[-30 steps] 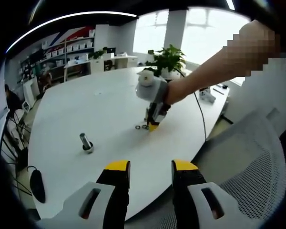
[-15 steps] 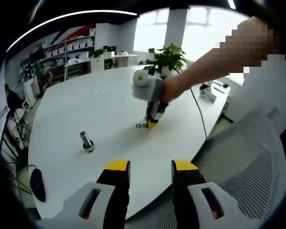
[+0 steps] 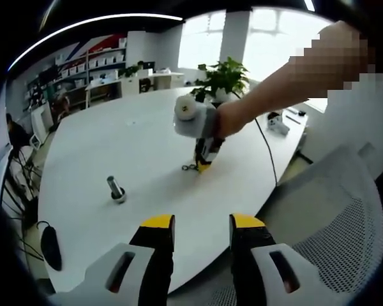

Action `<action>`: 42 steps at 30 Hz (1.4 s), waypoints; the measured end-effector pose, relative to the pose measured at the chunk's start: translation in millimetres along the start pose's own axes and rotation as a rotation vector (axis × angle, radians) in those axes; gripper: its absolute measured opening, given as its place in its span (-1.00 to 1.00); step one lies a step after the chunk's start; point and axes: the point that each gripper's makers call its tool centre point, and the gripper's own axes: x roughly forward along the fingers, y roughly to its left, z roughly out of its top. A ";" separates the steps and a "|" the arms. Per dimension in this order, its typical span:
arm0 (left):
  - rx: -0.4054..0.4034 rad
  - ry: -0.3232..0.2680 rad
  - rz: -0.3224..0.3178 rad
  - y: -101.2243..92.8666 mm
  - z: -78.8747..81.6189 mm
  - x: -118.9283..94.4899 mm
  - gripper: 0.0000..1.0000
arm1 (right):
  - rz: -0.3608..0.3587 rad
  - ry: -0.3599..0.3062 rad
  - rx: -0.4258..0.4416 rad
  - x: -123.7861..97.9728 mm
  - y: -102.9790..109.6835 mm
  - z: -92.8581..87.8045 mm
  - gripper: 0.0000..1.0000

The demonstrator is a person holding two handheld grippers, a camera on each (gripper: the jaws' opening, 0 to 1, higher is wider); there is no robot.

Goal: Place the washer onto the threaded stud by aligning its center hole with the stud, sliding it down to the base, and recovering from edge contact or off-axis alignment until the washer reaches the visible bottom stop.

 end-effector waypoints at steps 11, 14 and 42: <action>0.008 0.006 -0.004 -0.9 -0.7 0.3 -0.36 | 0.010 -0.078 0.079 -2.8 0.7 -8.4 -0.74; 0.006 0.004 -0.002 -0.2 -0.5 0.1 -0.36 | 0.011 -0.096 0.108 -3.3 0.3 -10.0 -0.74; 0.011 0.009 0.001 2.1 -1.8 0.0 -0.37 | -0.063 -0.165 0.196 -59.3 -39.0 -21.8 -0.74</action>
